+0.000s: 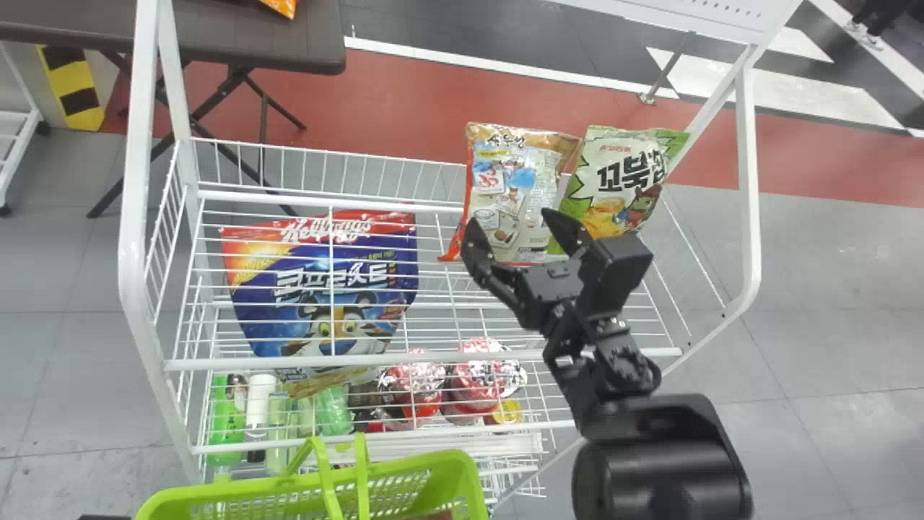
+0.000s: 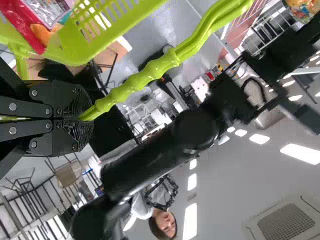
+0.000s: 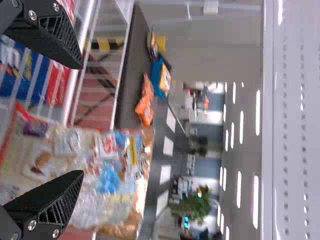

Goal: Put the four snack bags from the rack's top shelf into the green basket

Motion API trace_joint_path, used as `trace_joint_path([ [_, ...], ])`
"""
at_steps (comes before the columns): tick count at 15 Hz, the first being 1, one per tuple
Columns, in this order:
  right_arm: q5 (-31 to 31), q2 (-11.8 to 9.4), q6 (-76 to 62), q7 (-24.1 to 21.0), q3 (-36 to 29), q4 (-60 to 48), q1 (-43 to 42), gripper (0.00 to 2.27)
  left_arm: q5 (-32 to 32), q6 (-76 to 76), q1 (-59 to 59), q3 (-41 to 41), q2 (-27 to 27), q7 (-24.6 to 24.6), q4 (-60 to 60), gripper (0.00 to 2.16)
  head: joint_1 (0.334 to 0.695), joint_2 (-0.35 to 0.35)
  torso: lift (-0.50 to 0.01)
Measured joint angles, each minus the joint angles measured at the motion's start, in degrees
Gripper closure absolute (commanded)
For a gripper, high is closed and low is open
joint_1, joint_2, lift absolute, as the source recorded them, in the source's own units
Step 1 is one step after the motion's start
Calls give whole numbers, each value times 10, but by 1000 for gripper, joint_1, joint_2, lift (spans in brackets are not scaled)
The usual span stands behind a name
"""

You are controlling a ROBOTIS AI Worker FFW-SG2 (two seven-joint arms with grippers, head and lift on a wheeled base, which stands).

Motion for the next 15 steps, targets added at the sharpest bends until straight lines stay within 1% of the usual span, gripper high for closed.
trace_joint_path([
  [1,10,2,-3,-17,-2,30,-25,63,0,0,0,0,0,0,1,1544,695,-350,0],
  [3,17,3,-2,-23,-11,87,-67,76,0,0,-2,1,0,-3,5,1544,695,-350,0],
  [4,17,3,3,-22,-15,112,-85,188,1,1,-3,2,0,-3,6,1544,695,-350,0],
  [5,18,3,9,-19,-17,135,-102,552,1,1,-5,2,0,-2,7,1544,695,-350,0],
  [6,19,3,20,-8,-18,151,-116,1109,1,3,-7,2,0,-1,8,1544,695,-350,0],
  [7,21,1,34,13,-19,159,-124,1939,1,5,-9,2,0,0,9,1544,695,-350,0],
  [8,23,0,47,29,-20,162,-128,2044,0,7,-11,1,0,1,9,1544,695,-350,0],
  [10,23,0,67,61,-25,162,-130,2105,-1,14,-16,0,0,3,10,1544,695,-350,0],
  [12,21,1,64,94,-29,149,-121,2108,0,19,-22,0,-1,4,13,1544,695,-350,0],
  [15,11,1,63,116,-28,96,-91,2108,1,23,-30,-1,-2,4,19,1544,695,-350,0],
])
